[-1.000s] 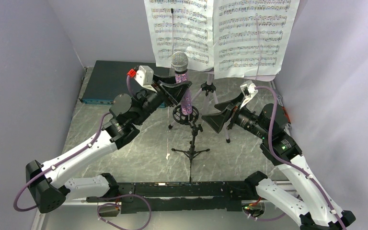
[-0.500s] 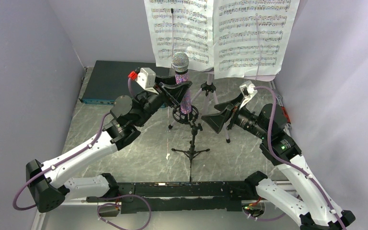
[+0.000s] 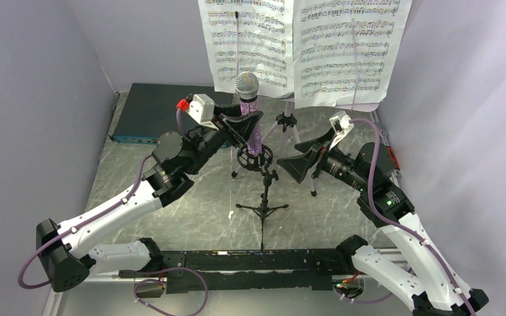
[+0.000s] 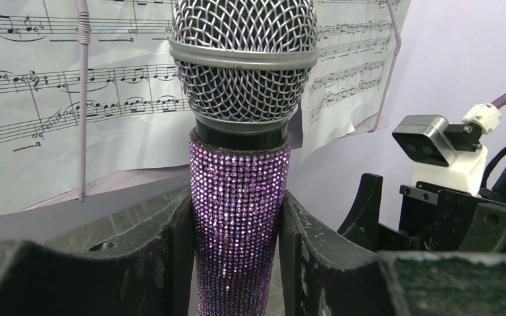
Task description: Set up the instrument practice props
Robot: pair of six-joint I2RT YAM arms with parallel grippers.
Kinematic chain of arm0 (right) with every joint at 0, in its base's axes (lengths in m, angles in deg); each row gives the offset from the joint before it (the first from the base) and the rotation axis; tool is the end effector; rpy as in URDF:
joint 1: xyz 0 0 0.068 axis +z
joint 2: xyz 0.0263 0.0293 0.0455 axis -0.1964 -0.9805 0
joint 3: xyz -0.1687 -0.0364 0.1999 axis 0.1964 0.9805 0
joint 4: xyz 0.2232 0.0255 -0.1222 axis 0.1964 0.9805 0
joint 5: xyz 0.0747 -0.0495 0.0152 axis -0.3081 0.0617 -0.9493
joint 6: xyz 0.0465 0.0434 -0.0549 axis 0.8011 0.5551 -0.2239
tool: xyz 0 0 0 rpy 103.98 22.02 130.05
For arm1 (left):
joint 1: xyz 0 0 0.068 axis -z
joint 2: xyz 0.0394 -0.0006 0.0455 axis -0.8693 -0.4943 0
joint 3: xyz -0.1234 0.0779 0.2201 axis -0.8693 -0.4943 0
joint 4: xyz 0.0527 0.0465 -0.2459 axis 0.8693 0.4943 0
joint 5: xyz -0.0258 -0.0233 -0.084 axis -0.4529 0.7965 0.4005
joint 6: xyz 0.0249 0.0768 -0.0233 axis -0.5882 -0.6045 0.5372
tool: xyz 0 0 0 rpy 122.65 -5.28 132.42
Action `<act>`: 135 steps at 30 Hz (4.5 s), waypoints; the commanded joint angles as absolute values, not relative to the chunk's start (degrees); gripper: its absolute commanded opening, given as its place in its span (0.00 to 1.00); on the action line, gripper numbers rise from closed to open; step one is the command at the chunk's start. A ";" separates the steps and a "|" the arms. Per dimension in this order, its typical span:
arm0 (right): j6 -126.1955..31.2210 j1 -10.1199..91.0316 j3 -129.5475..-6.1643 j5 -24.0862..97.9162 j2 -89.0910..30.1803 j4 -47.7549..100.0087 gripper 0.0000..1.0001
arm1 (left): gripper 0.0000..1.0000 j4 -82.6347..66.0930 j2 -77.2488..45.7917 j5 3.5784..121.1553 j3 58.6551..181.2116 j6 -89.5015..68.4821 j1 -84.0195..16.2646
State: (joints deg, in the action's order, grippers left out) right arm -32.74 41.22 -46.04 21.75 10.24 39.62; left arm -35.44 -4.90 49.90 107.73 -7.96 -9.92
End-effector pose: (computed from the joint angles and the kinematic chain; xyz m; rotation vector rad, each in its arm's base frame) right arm 0.1512 0.1200 0.3880 -0.4454 1.6335 1.0026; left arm 0.1872 -0.2182 0.4458 0.3067 1.1536 -0.9558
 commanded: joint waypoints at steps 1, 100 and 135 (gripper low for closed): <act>-32.75 41.23 -46.43 21.72 10.53 38.30 1.00 | 0.03 -38.53 -4.47 53.13 108.88 -7.90 -9.67; -35.70 41.17 -37.80 37.54 12.50 44.58 1.00 | 0.93 10.29 25.93 26.34 92.24 -13.22 -6.66; -43.21 9.82 -7.28 56.66 -5.00 -9.37 1.00 | 0.94 -36.40 3.14 37.73 62.86 -19.14 -51.79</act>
